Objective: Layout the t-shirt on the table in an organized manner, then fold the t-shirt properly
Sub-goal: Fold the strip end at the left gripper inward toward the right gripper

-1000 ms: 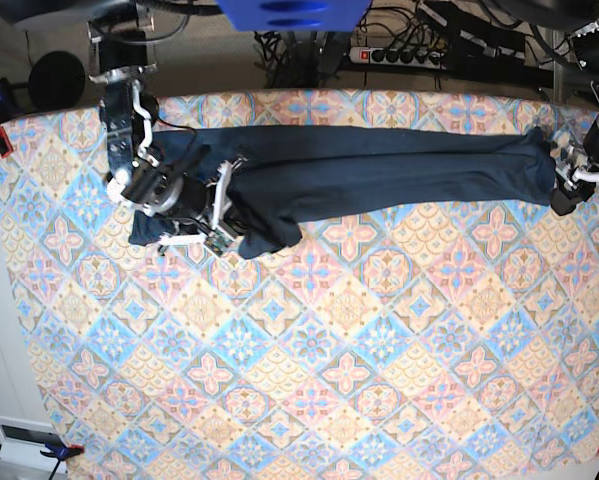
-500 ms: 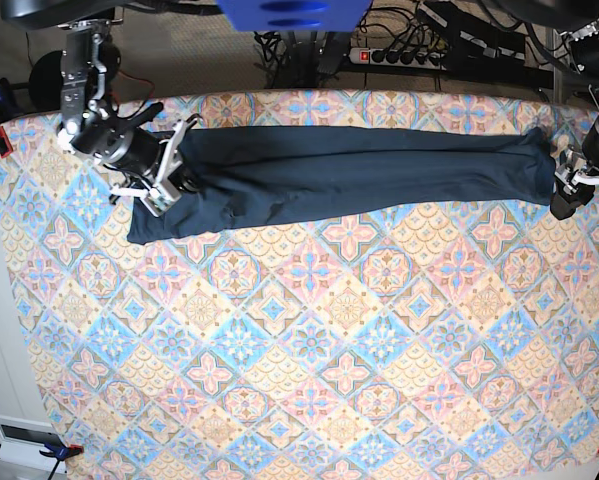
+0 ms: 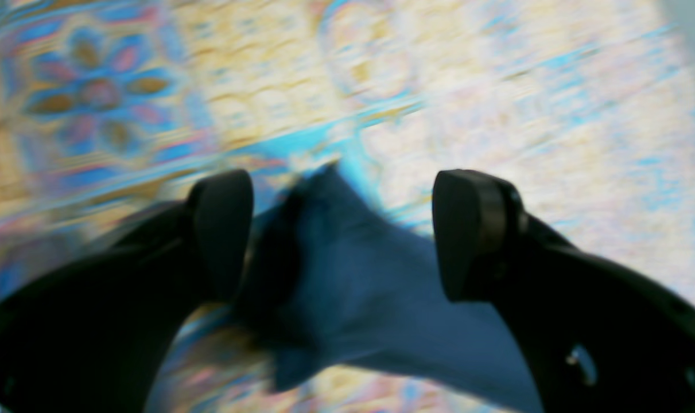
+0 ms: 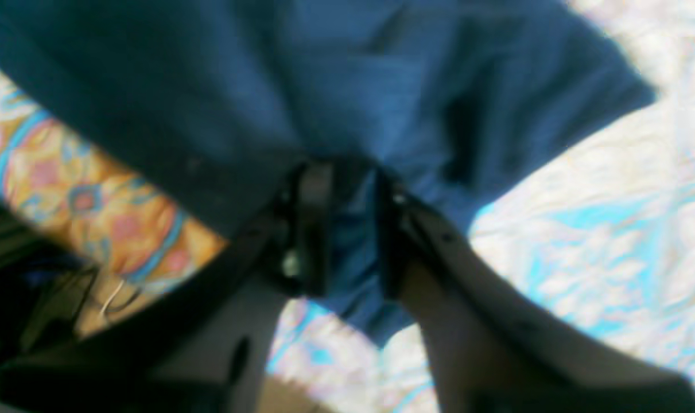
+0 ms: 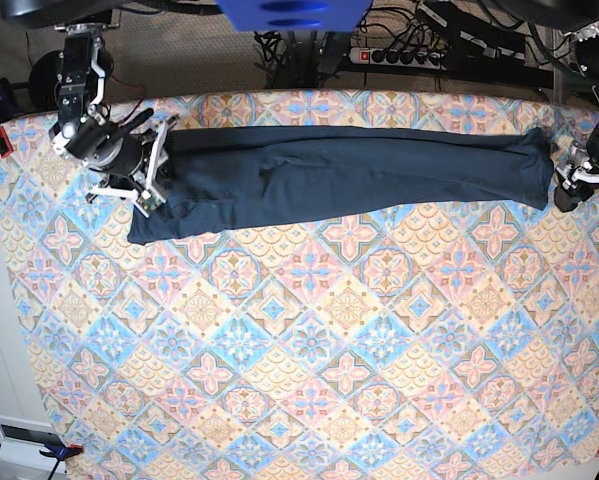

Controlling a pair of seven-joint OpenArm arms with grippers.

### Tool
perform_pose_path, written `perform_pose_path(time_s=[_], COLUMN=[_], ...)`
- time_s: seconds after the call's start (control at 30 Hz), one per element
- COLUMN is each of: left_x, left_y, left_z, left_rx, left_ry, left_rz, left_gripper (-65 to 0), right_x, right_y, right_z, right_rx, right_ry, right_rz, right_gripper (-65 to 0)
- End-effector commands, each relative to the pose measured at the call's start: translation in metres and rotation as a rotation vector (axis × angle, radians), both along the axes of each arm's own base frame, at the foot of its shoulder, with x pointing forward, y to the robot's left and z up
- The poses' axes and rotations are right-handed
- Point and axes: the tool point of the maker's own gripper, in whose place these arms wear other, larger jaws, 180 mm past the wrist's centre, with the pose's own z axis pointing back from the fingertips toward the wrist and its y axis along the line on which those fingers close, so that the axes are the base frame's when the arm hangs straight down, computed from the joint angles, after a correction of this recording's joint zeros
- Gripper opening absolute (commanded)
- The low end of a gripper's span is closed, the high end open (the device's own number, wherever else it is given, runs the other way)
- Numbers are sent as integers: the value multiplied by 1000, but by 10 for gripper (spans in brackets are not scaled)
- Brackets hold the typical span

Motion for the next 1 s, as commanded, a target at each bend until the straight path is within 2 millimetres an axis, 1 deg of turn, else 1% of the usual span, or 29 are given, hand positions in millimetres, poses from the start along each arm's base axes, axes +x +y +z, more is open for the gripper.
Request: perform_pose_path(time_s=[0.0,0.07,0.17,0.27,0.37,0.4,0.47,0.53,0.67,0.77,0.83,0.87,0.97], left_x=[9,10,10,7,3,1,-4,-10,-14,-20,-23,-21,-22], left_y=[4,0,-3,-9,-23,-25,-20,-15,-13,-14,-14,-16,-22], left_z=[15,13,9,-10,-32,-38,-47,-54,-60,-70,-76,-78,-87], left_rx=[46,85,132,137,130,131,120,108,110,138,162,170,183], left_ry=[-16,20,59,123,201,224,254,277,297,326,348,346,364], left_rz=[-35,-98,-160,-201,-276,-292,-284,-263,-257,-256,-255,-253,-250], left_gripper=[-167,-167,-167,-166,-166,-166,-166,-166,-166,-166,-166,-166,-166], right_x=[7,10,11,16,17,17,18,23,25,27,32,32,32], right_y=[-6,-15,-14,-6,-2,-2,-2,-2,-2,-2,-2,-2,-2], right_z=[10,14,15,18,18,18,19,22,23,25,28,29,28], right_rx=[-1,-6,-3,26,37,36,37,38,37,39,37,37,36], right_ry=[-39,-55,-60,-76,-79,-80,-83,-97,-100,-105,-118,-120,-119], right_rz=[-10,-38,-36,-47,-47,-47,-46,-46,-47,-45,-45,-45,-45], right_gripper=[-461,-439,-437,-437,-437,-437,-437,-437,-437,-437,-437,-437,-437])
